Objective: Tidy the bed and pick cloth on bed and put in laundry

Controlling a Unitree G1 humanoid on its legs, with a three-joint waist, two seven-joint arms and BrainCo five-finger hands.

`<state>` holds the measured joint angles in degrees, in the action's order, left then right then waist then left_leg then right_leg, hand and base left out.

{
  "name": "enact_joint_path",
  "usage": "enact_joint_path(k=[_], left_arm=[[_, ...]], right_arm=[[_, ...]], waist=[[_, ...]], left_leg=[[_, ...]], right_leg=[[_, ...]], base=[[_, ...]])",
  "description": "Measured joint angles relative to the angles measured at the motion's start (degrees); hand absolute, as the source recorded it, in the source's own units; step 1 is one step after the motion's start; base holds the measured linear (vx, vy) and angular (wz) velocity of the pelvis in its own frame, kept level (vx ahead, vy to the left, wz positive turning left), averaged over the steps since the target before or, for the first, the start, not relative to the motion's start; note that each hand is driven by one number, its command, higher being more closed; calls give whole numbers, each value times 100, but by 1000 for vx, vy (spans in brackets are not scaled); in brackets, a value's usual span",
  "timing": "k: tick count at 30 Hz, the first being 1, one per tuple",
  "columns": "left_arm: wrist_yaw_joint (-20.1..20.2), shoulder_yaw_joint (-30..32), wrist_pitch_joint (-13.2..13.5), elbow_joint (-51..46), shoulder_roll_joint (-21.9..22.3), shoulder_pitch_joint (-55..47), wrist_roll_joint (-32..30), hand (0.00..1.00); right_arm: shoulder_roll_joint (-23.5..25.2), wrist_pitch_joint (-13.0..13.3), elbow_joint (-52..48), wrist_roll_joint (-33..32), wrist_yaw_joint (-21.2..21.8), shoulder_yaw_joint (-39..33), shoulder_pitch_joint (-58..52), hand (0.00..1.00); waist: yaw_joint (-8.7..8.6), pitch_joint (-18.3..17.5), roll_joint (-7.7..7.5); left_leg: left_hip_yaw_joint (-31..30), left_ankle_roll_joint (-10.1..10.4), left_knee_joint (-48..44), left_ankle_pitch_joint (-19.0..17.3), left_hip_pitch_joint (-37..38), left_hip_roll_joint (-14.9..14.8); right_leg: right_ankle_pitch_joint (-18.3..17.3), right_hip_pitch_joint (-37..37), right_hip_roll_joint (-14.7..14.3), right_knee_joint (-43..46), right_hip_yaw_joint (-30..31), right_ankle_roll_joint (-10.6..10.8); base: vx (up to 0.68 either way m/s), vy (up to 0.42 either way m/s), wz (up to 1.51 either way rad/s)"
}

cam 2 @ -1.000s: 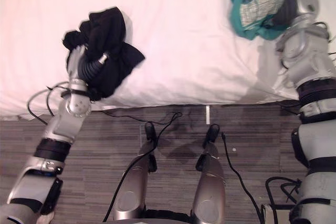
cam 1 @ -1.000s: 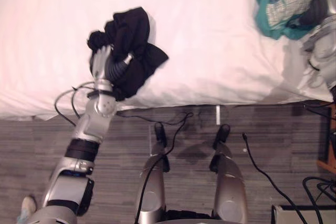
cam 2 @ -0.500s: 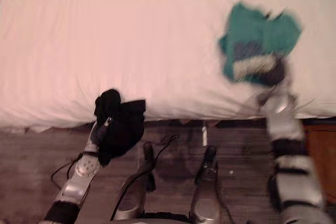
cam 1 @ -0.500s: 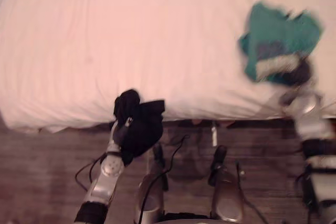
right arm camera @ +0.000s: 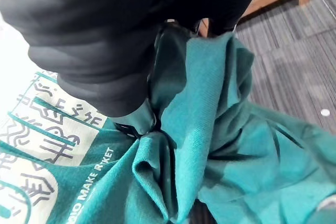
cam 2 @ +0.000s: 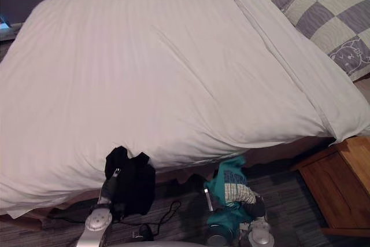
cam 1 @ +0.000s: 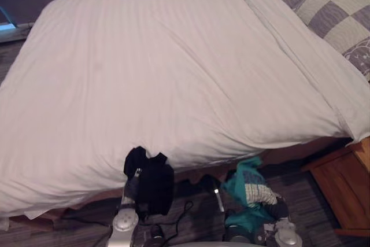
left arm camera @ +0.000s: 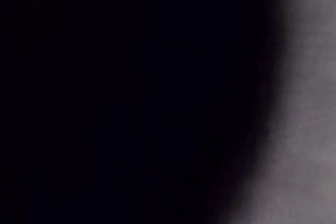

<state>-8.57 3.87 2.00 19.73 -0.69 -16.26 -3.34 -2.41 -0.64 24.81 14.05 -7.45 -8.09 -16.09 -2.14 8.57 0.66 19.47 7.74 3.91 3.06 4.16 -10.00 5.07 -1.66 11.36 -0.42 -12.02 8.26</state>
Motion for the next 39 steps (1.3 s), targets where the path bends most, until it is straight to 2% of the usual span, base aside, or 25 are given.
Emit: enact_joint_path(k=[1,3,4,5,6,7,9,10,11,13,14,15,16,17,18,19,21,23,24,25,26,28,29,35,39], left_arm=[[-24,15,-18,50,35,-13,82,100],[-47,30,-40,117,175,-11,356,100],[-48,33,-49,119,198,-5,405,100],[-55,65,-52,145,228,52,507,100],[-67,103,-52,195,238,97,508,100],[-167,222,-52,268,280,167,510,100],[-204,305,-68,295,315,153,516,100],[-277,325,-93,295,317,90,516,100],[-319,341,-128,282,328,-6,517,100],[-349,444,-154,225,340,-23,553,100],[-407,611,-180,225,400,-78,557,100],[-410,654,-182,221,398,-118,557,100],[-425,705,-220,204,379,-117,559,100],[-493,681,-287,120,270,-112,574,100],[-539,660,-296,117,203,-64,603,100],[-585,571,-335,127,102,-25,678,100],[-661,289,-347,171,56,56,795,100],[-652,-13,-347,358,60,174,821,100],[-646,-215,-349,484,58,285,826,100],[-644,-286,-346,532,53,302,826,100],[-646,-438,-346,649,16,342,827,100],[-650,-565,-344,785,95,311,824,100],[-527,-880,-333,1077,150,390,916,100],[-521,-820,-326,1292,128,454,915,100],[-478,-483,-302,2186,73,715,863,100]], right_arm=[[-3,0,45,-1,-1,78,19,100],[6,0,360,1,-13,388,198,100],[28,-3,389,2,-13,418,244,100],[84,-2,411,6,-65,421,330,100],[105,-2,413,8,-116,436,369,100],[21,-2,438,11,-170,472,584,100],[-136,-4,442,16,-257,472,810,100],[-263,-9,441,20,-272,480,920,100],[-370,-76,445,37,-300,482,977,100],[-357,-174,433,133,-342,588,1070,100],[-300,-206,422,166,-341,668,1132,100],[-257,-209,416,187,-341,694,1136,100],[-192,-214,411,185,-349,700,1124,100],[46,-217,371,172,-354,690,1093,100],[146,-218,279,157,-357,688,1097,100],[280,-214,44,13,-378,689,1023,100],[358,-162,-143,-237,-514,645,867,100],[378,-153,-177,-454,-647,463,763,100],[434,-156,-217,-556,-728,297,650,100],[463,-158,-217,-621,-776,240,585,100],[488,-166,-149,-728,-833,169,474,100],[470,-213,-43,-815,-887,64,435,100],[603,-192,-39,-1188,-867,117,-64,100],[558,-151,149,-1200,-861,56,-32,100],[516,-141,1084,-1332,-714,-229,222,100]], waist=[[-16,-5,8],[40,-21,22],[58,-23,42],[116,-29,15],[165,-41,-4],[220,-60,-26],[290,-103,75],[294,-157,161],[311,-199,210],[483,-203,124],[612,-200,104],[607,-170,61],[581,-118,-17],[464,-21,-112],[423,21,-148],[293,52,-183],[85,142,-313],[-53,199,-281],[-147,235,-258],[-195,247,-297],[-197,273,-367],[-31,273,-234],[142,24,-38],[149,19,-32],[148,6,-18]], left_leg=[[-103,0,-6,-1,-49,3],[-592,-31,-87,1,-478,8],[-545,-121,-58,-52,-562,-17],[-102,-539,-7,-162,-720,-81],[343,-811,-48,-258,-786,-131],[1731,-1080,-490,-365,-954,-450],[3070,-1409,-1126,-227,-1082,-946],[3703,-1351,-1477,-77,-1073,-1174],[3793,-1121,-1607,125,-1187,-1110],[3351,-1228,-1610,2,-1488,-787],[3000,-1349,-1623,-120,-1665,-550],[2822,-1388,-1625,-162,-1685,-419],[2404,-1440,-1626,-271,-1693,-187],[1739,-1472,-1617,-336,-1757,-77],[1507,-1474,-1587,-335,-1765,-15],[1030,-1474,-1455,-325,-1754,186],[343,-1475,-985,-178,-1386,710],[5,-1412,-792,-135,-1187,908],[-116,-1346,-640,1,-1040,975],[-247,-1284,-563,69,-949,1061],[-365,-1200,-451,129,-756,1228],[-486,-1069,-143,241,-499,1237],[-393,-808,196,209,-273,888],[-380,-762,196,154,-234,878],[-359,-740,196,78,33,851]], right_leg=[[-24,38,19,-2,-113,32],[-147,187,147,111,-897,71],[-147,254,164,132,-1131,60],[-139,483,279,103,-1838,74],[-139,603,342,70,-2182,74],[-194,880,476,84,-2960,145],[-264,1167,490,175,-3702,225],[-299,1411,502,230,-4218,276],[-300,1700,561,316,-4812,280],[-293,1760,862,735,-5275,289],[-293,1729,1360,1654,-5452,267],[-250,1723,1661,2232,-5477,157],[-36,1730,2099,3146,-5258,-627],[-871,1302,2008,4054,-3986,-893],[-1152,994,1750,4276,-3251,-758],[-1548,546,1221,4402,-2231,-519],[-2146,-3,616,4040,-1097,-469],[-2354,-447,172,3391,-263,-256],[-2279,-678,-117,2753,399,-85],[-2108,-674,-178,2263,659,18],[-1195,-629,-132,1842,903,-69],[-1139,-501,-94,1780,802,-140],[-650,342,-542,218,614,-376],[-663,380,-555,213,625,-389],[-676,674,-629,84,669,-410]], base=[[-57,0,73],[-50,-5,154],[14,-3,231],[34,0,210],[102,46,313],[92,74,243],[155,171,240],[202,259,286],[178,226,245],[168,227,176],[177,261,143],[184,299,164],[212,258,206],[201,185,216],[170,39,234],[182,-75,208],[281,-104,243],[251,-128,223],[225,-156,217],[217,-177,196],[230,-196,141],[242,-174,61],[99,-53,-1],[0,0,-1],[19,-25,-7]])
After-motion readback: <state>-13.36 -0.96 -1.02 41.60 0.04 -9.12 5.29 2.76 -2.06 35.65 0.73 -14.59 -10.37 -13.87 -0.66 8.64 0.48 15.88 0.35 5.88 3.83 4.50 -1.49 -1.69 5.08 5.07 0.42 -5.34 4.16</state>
